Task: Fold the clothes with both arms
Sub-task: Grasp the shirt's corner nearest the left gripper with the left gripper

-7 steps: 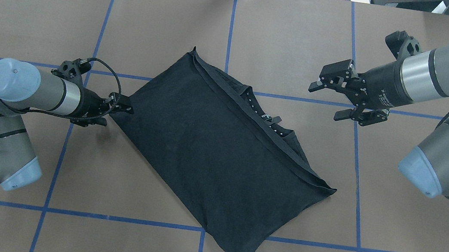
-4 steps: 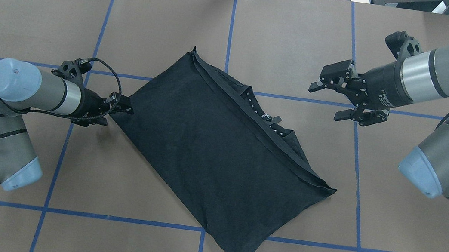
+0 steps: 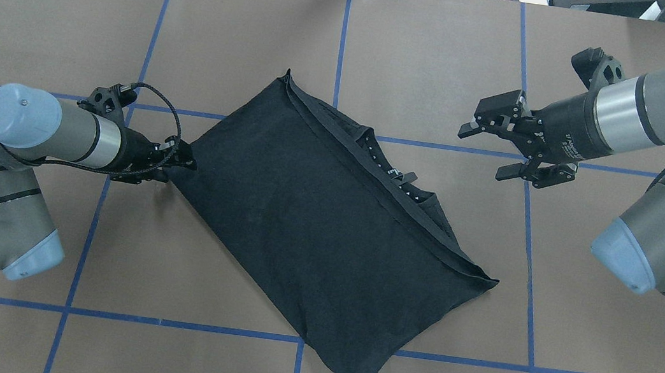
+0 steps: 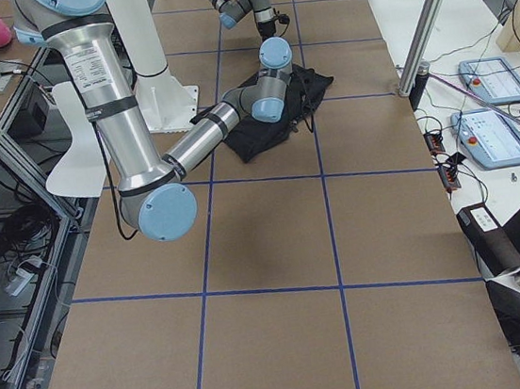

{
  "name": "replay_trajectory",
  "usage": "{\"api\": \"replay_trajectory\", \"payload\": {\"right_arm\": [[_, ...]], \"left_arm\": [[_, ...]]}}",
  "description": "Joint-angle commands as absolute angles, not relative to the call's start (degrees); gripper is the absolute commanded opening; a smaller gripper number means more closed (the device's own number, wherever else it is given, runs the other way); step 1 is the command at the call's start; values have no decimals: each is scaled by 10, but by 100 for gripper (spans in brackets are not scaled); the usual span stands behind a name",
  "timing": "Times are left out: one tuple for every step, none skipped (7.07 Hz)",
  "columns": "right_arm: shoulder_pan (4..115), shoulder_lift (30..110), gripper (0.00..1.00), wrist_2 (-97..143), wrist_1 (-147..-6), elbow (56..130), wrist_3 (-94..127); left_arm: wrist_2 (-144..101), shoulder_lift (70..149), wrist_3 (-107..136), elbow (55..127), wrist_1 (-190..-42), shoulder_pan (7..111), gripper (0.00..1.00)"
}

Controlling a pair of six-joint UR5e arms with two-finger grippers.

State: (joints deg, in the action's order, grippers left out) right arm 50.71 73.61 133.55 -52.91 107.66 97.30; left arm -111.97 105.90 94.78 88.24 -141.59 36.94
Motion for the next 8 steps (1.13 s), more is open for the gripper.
{"api": "replay_trajectory", "payload": {"right_arm": [[507, 737, 100, 1337, -529, 1077, 973], [507, 737, 100, 1336, -529, 1077, 973], [507, 738, 100, 1336, -529, 1077, 973], [507, 738, 100, 1337, -528, 1077, 973], [507, 738, 100, 1336, -529, 1077, 973], [507, 738, 100, 1336, -529, 1077, 973], [507, 738, 100, 1337, -529, 1077, 973], [507, 739, 100, 1337, -529, 1077, 973]], "left_arm": [[-1119, 1059, 947, 881, -1416, 370, 67], [-1120, 1059, 947, 881, -1416, 370, 57], [-1120, 1060, 947, 881, -1416, 370, 37], [-1120, 1061, 947, 886, -1416, 370, 6], [-1120, 1061, 947, 886, -1416, 371, 0], [-1121, 1062, 947, 887, -1415, 372, 0], [-1121, 1063, 947, 887, -1415, 380, 0], [-1121, 1063, 947, 885, -1415, 391, 0]]}}
